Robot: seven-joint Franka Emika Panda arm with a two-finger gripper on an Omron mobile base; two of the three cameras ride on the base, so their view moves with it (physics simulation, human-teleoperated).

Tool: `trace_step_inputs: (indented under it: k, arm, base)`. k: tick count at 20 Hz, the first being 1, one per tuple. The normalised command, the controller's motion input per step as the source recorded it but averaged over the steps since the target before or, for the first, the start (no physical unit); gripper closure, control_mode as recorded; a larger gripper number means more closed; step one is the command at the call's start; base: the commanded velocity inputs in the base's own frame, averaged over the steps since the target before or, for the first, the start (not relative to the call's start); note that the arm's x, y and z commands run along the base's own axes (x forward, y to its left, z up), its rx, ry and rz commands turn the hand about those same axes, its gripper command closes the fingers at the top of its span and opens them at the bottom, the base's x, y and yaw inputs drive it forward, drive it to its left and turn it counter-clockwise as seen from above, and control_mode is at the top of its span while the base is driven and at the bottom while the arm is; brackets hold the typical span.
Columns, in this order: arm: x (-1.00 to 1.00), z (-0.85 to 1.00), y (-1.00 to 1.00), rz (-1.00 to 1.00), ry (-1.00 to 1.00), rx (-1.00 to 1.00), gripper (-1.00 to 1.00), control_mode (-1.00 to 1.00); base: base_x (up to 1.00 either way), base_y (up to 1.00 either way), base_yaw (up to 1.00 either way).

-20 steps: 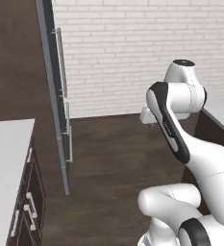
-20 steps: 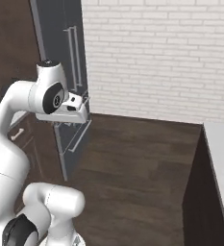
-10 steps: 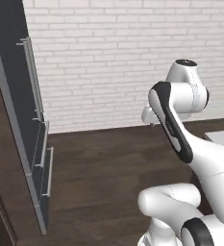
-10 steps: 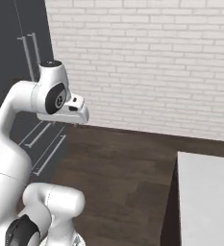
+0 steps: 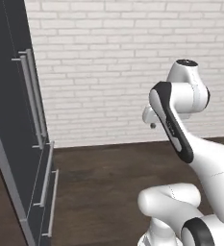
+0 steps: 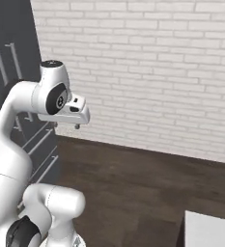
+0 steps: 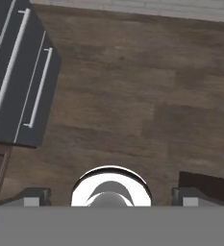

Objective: Navigate to the fridge.

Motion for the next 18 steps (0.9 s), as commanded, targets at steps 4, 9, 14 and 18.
trace_step_inputs:
  k: [4, 9, 14, 18]
  arm:
    - [0.00, 0.00, 0.00, 0.00, 0.00, 0.00, -1.00, 1.00]
    - [0.00, 0.00, 0.00, 0.00, 0.00, 0.00, -1.00, 1.00]
    - [0.00, 0.00, 0.00, 0.00, 0.00, 0.00, -1.00, 1.00]
    - [0.00, 0.00, 0.00, 0.00, 0.00, 0.00, -1.00, 1.00]
  base:
    - [1.00, 0.00, 0.48]
    - [0.77, -0.01, 0.69]
    - [0.47, -0.05, 0.76]
    - [0.38, -0.18, 0.73]
